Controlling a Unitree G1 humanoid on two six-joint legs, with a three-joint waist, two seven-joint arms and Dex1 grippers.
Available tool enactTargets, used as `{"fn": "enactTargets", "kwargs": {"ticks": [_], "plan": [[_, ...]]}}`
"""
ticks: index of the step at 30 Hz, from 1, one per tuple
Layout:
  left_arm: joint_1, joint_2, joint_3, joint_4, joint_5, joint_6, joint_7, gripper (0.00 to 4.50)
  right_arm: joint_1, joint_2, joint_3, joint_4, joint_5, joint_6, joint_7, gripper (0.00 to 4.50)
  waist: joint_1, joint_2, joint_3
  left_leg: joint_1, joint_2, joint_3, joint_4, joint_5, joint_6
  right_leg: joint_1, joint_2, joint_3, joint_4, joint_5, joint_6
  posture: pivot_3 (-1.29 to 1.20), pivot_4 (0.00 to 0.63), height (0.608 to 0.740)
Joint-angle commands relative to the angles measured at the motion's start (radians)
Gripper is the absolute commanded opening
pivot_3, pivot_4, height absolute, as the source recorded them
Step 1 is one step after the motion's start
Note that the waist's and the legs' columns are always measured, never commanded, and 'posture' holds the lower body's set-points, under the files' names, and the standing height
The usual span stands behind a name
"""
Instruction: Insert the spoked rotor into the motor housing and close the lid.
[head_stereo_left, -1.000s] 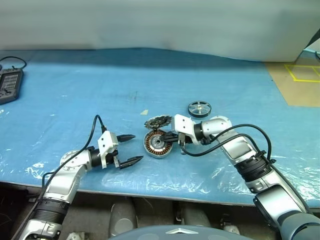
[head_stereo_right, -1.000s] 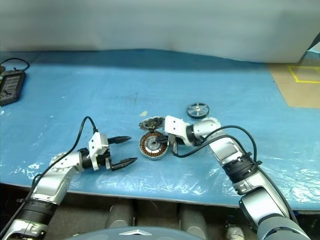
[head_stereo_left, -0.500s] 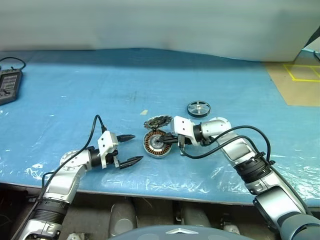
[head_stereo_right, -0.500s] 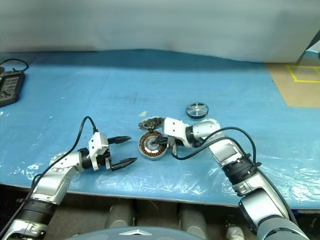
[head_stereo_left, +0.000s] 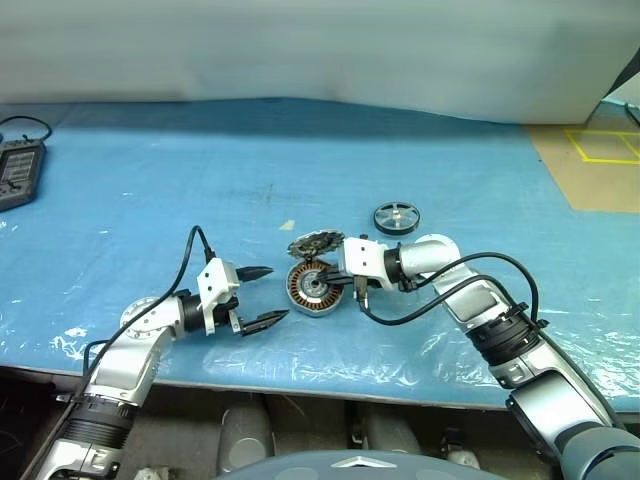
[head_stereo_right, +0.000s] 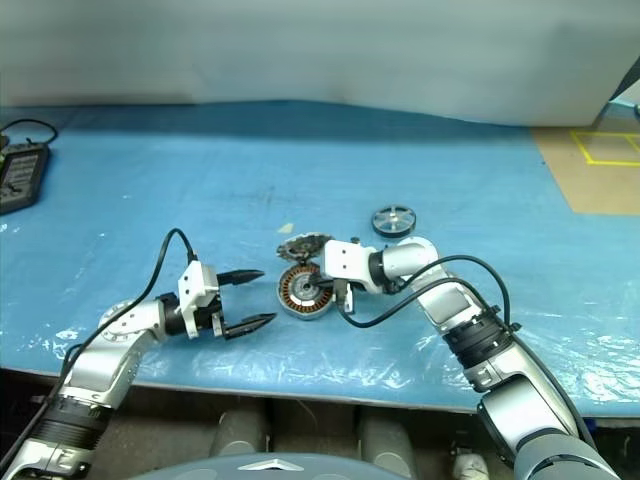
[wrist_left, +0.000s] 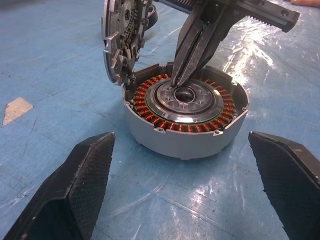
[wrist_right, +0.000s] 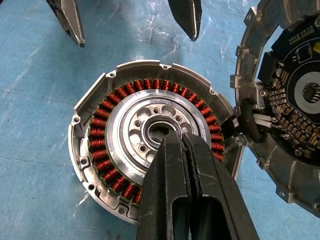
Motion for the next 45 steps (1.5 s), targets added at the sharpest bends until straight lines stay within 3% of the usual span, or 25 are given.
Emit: {"fn": "enactTargets", "kwargs": {"ticks": [1, 17, 25, 45], "plan": [[-0.007, 0.011, 0.014, -0.031, -0.012, -0.003, 0.0, 4.5, 0.033, -0.025, 0.061, 0.033, -0.06, 0.017, 0.026, 0.02, 0.0, 0.0, -0.001, 0.0, 0.0, 0.0, 0.0, 0.0, 0.0, 0.0, 0.0, 0.0, 0.0, 0.0, 0.0, 0.0, 0.15, 0.74], [0.0, 0.001, 0.009, 0.029, -0.002, -0.06, -0.013, 4.5, 0.022, -0.053, 0.132, 0.067, -0.212, -0.015, -0.001, 0.02, -0.003, -0.002, -0.013, 0.004, 0.0, 0.0, -0.001, -0.002, 0.004, 0.004, -0.001, 0.0, 0.0, -0.001, 0.001, 0.0, 0.15, 0.74], [0.005, 0.004, 0.007, 0.004, -0.007, -0.044, -0.004, 4.5, 0.03, -0.067, 0.127, 0.069, -0.22, -0.037, 0.008, 0.02, -0.003, -0.002, -0.015, 0.016, -0.001, 0.0, -0.009, -0.003, 0.004, 0.016, -0.002, 0.001, -0.008, -0.005, 0.008, 0.0, 0.15, 0.74], [0.004, 0.002, 0.009, 0.014, -0.006, -0.046, -0.008, 4.5, 0.038, -0.088, 0.147, 0.035, -0.226, -0.064, 0.02, 0.02, 0.007, -0.002, -0.015, 0.016, -0.001, 0.001, -0.011, -0.003, 0.004, 0.016, -0.002, 0.001, -0.012, -0.006, 0.009, 0.0, 0.15, 0.74]]}}
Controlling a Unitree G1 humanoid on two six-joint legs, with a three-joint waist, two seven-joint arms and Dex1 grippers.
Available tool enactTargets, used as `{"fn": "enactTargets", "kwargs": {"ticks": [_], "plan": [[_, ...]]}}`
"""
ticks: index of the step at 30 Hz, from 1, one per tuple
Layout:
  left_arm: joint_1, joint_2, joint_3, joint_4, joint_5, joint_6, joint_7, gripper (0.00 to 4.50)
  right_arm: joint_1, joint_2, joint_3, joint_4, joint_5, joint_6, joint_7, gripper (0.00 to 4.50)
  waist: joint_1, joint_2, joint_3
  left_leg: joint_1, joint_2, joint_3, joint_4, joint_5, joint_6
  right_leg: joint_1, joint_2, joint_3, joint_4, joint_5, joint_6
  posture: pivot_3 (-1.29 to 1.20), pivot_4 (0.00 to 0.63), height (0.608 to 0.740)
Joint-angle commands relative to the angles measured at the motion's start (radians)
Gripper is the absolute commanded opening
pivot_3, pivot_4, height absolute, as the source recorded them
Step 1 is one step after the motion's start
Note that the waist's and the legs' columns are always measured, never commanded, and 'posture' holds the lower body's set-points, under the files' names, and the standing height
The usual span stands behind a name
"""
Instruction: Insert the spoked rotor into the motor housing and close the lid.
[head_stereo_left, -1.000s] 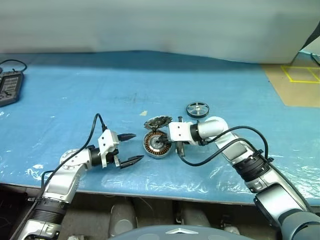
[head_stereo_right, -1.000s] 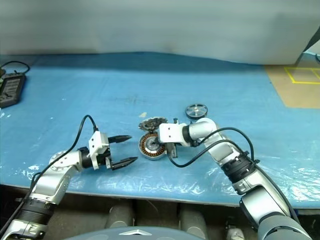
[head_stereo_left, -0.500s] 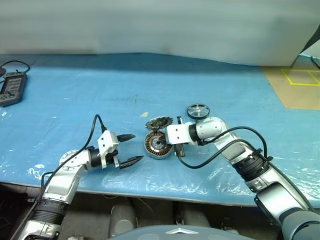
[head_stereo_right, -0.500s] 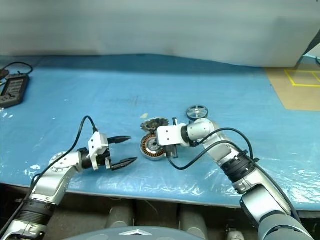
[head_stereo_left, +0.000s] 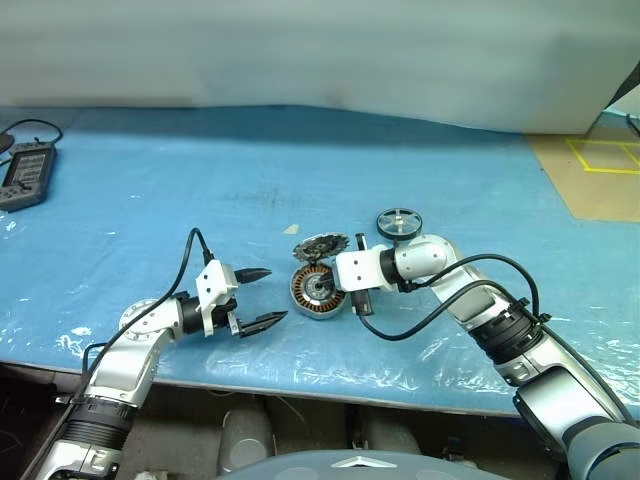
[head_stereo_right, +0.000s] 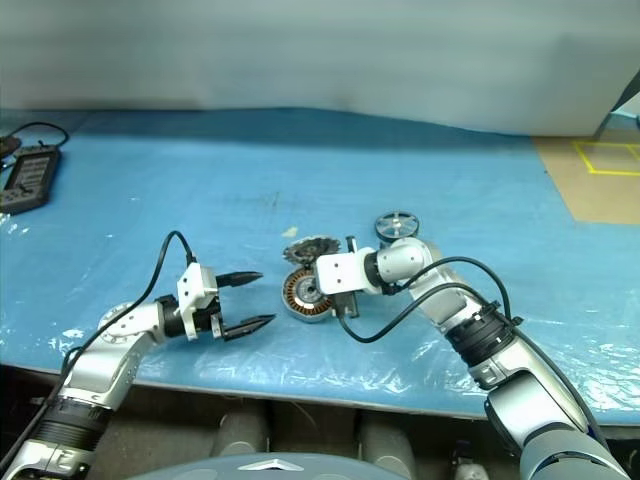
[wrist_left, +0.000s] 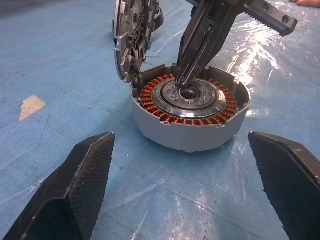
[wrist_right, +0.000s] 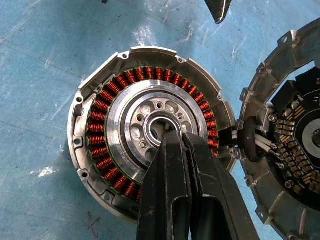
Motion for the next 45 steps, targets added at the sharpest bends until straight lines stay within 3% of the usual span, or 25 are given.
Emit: {"fn": "enactTargets", "kwargs": {"ticks": [1, 21, 30, 45], "plan": [[0.0, 0.0, 0.009, -0.003, -0.004, -0.029, -0.007, 4.5, 0.057, -0.043, 0.072, 0.066, -0.084, 0.022, 0.036, 0.02, 0.0, 0.0, 0.0, 0.0, 0.0, 0.0, 0.0, 0.0, 0.0, 0.0, 0.0, 0.0, 0.0, 0.0, 0.0, 0.0, 0.15, 0.74], [-0.007, -0.004, 0.006, 0.067, 0.001, -0.089, -0.028, 4.5, 0.0, -0.044, -0.016, -0.06, -0.001, 0.075, 0.073, 0.02, 0.0, 0.0, 0.001, -0.002, 0.0, 0.003, -0.008, 0.0, 0.0, -0.004, 0.0, 0.0, -0.003, -0.001, -0.005, 0.0, 0.15, 0.74], [-0.017, -0.001, 0.004, 0.023, -0.006, -0.051, -0.017, 4.5, -0.035, -0.04, -0.042, -0.11, 0.016, 0.108, 0.076, 0.02, 0.0, 0.0, 0.001, -0.016, 0.0, 0.003, -0.007, 0.002, -0.005, -0.018, 0.001, -0.001, 0.0, 0.0, -0.006, 0.0, 0.15, 0.74], [-0.008, -0.002, 0.006, 0.013, -0.004, -0.045, -0.015, 4.5, -0.037, -0.022, -0.05, -0.136, 0.031, 0.117, 0.061, 0.02, -0.004, 0.0, 0.001, -0.017, 0.0, 0.003, -0.006, 0.002, -0.005, -0.018, 0.001, -0.002, 0.001, 0.001, -0.006, 0.0, 0.15, 0.74]]}}
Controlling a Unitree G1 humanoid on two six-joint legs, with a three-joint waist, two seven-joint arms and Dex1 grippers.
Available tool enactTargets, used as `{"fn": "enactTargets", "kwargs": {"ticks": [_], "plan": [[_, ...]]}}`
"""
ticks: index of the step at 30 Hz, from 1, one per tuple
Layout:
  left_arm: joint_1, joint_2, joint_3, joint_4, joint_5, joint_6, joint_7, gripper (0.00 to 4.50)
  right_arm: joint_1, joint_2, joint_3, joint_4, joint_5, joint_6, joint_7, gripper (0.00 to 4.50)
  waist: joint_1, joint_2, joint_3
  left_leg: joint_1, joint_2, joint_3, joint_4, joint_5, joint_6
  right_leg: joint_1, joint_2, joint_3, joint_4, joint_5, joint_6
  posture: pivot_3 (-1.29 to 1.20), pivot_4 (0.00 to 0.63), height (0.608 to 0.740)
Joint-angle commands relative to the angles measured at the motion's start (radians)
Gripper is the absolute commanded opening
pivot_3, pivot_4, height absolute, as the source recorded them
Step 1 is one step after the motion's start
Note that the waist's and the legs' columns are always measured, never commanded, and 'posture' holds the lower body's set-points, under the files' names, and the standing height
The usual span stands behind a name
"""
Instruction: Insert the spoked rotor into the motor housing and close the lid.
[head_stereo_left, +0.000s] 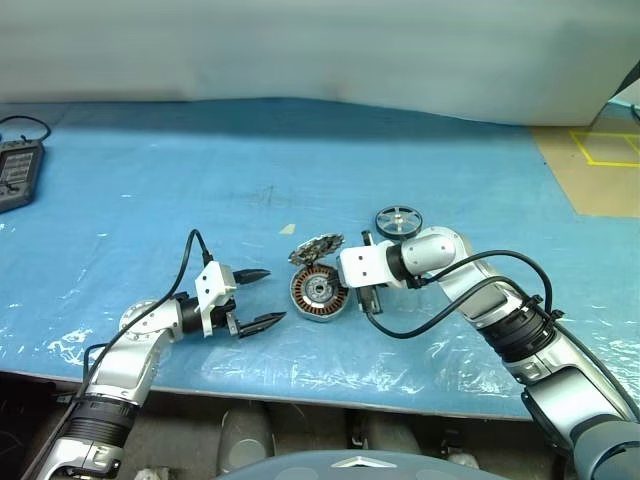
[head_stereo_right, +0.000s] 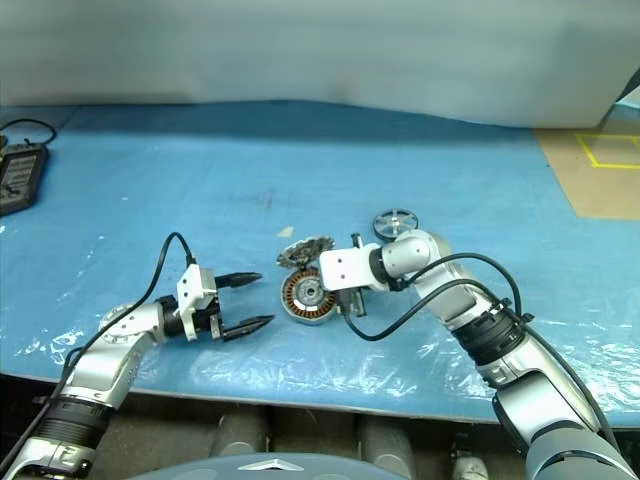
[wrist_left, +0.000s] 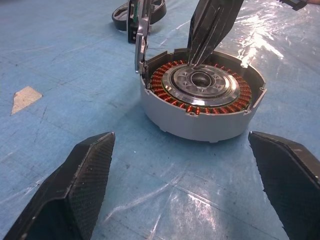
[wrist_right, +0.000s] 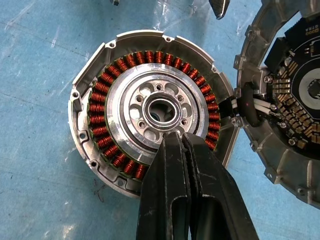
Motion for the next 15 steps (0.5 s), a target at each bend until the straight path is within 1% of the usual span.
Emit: {"fn": "enactTargets", "kwargs": {"ticks": [1, 9, 15], "plan": [[0.003, 0.004, 0.007, -0.043, -0.006, -0.002, 0.006, 4.5, -0.016, 0.016, -0.026, -0.027, 0.019, -0.007, -0.016, 0.02, 0.0, 0.0, 0.0, 0.0, 0.0, 0.0, 0.0, 0.0, 0.0, 0.0, 0.0, 0.0, 0.0, 0.0, 0.0, 0.0, 0.15, 0.74], [0.006, 0.008, 0.009, -0.08, -0.012, 0.028, 0.018, 4.5, -0.033, 0.033, -0.03, -0.031, 0.031, -0.002, -0.015, 0.02, 0.0, 0.0, 0.0, 0.0, 0.0, 0.0, 0.002, 0.0, 0.0, 0.0, 0.0, 0.0, 0.002, 0.0, -0.001, 0.0, 0.15, 0.74], [0.006, 0.006, 0.01, -0.079, -0.009, 0.03, 0.019, 4.5, -0.013, 0.033, -0.012, 0.0, 0.022, -0.011, -0.013, 0.02, 0.0, 0.0, 0.0, 0.0, 0.0, 0.0, 0.004, 0.0, 0.0, 0.0, 0.0, 0.0, 0.002, 0.0, 0.0, 0.0, 0.15, 0.74]]}}
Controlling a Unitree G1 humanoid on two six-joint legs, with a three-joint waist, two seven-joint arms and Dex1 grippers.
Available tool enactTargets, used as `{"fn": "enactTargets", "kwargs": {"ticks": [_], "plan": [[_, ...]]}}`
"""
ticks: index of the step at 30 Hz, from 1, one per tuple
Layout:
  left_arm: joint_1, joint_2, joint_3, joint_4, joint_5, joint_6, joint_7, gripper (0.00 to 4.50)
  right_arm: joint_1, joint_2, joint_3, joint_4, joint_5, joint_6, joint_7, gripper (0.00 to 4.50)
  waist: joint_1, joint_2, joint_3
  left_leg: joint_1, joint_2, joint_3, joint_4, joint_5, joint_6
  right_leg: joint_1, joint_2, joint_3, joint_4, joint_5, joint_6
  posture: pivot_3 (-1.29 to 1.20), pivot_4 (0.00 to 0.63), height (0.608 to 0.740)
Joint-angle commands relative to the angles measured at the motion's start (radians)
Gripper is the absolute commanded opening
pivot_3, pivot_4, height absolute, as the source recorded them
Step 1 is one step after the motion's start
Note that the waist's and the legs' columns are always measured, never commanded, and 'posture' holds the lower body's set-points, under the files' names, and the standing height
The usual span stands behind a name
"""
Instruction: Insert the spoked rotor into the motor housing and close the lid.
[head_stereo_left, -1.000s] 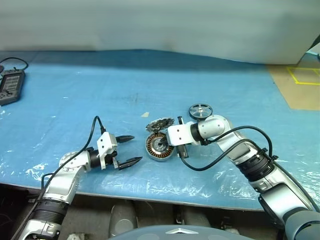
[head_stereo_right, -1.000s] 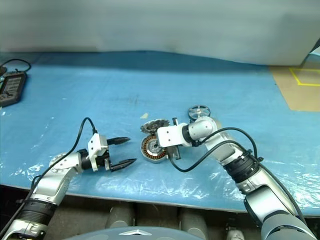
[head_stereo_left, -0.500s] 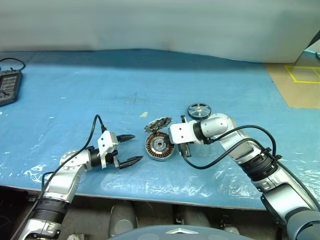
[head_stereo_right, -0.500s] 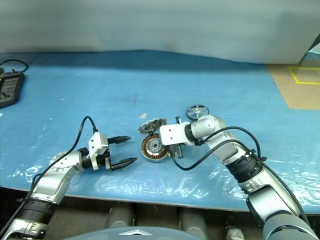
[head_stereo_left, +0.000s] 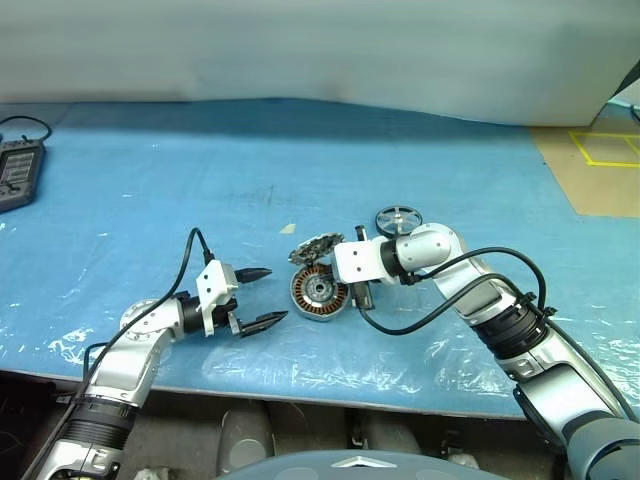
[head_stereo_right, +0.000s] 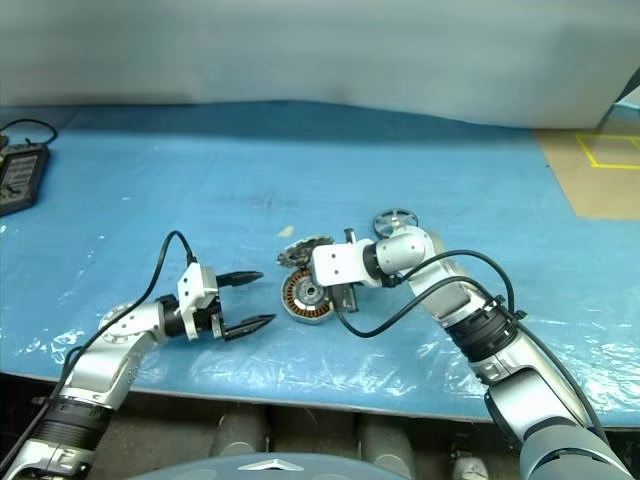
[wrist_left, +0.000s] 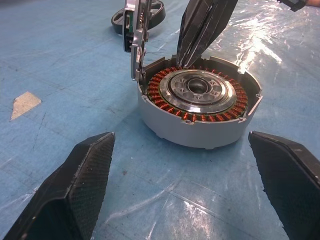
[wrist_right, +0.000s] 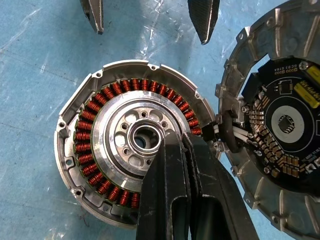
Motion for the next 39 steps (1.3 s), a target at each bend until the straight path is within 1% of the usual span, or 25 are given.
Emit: {"fn": "enactTargets", "kwargs": {"ticks": [1, 14, 27, 39], "plan": [[-0.001, 0.005, 0.01, -0.03, -0.007, -0.009, 0.001, 4.5, 0.009, 0.003, -0.003, -0.002, 0.011, -0.011, 0.001, 0.02, 0.0, 0.0, 0.0, 0.0, 0.0, 0.0, 0.0, 0.0, 0.0, 0.0, 0.0, 0.0, 0.0, 0.0, 0.0, 0.0, 0.15, 0.74], [0.003, 0.004, 0.01, 0.005, 0.002, -0.041, -0.004, 4.5, 0.058, 0.002, 0.028, 0.081, -0.017, -0.036, -0.001, 0.02, 0.0, 0.0, 0.0, 0.002, 0.0, 0.0, 0.006, 0.0, 0.0, 0.002, 0.0, 0.0, 0.004, 0.0, -0.001, 0.0, 0.15, 0.74], [0.003, 0.007, 0.01, 0.013, 0.001, -0.047, -0.009, 4.5, 0.081, -0.018, 0.049, 0.097, -0.044, -0.035, 0.011, 0.02, 0.001, 0.0, 0.0, 0.003, 0.0, 0.0, 0.007, 0.0, 0.0, 0.003, 0.0, 0.0, 0.006, 0.0, -0.001, 0.0, 0.15, 0.74], [-0.006, 0.004, 0.009, 0.056, 0.005, -0.079, -0.025, 4.5, 0.096, -0.019, 0.08, 0.152, -0.09, -0.079, 0.002, 0.02, 0.002, 0.0, -0.001, 0.01, 0.0, 0.0, 0.006, 0.0, 0.0, 0.009, -0.001, 0.001, 0.006, -0.001, -0.001, 0.0, 0.15, 0.74]]}}
